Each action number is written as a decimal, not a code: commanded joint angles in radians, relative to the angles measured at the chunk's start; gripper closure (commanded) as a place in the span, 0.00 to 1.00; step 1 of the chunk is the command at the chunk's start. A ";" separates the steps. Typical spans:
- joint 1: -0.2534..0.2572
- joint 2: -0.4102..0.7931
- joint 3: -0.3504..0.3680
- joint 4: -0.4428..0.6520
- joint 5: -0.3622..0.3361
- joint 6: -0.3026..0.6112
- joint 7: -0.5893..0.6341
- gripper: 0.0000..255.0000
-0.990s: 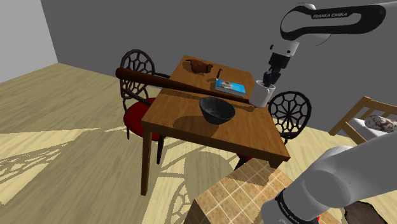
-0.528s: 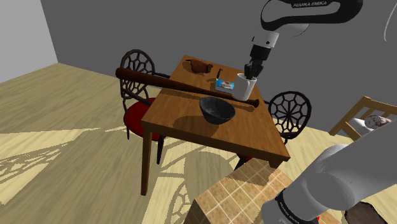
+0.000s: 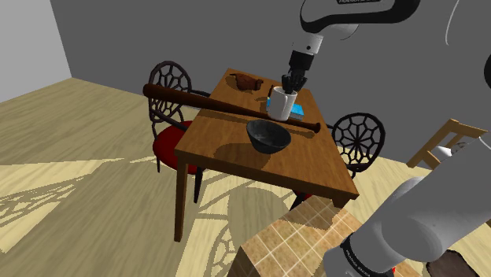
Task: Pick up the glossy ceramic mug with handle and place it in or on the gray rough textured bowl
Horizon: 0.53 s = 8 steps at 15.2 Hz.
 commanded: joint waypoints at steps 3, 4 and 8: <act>0.001 0.006 0.001 -0.047 0.002 0.054 0.000 1.00; 0.001 0.008 0.000 -0.059 0.002 0.067 -0.001 1.00; 0.000 0.015 0.000 -0.105 0.004 0.120 -0.004 1.00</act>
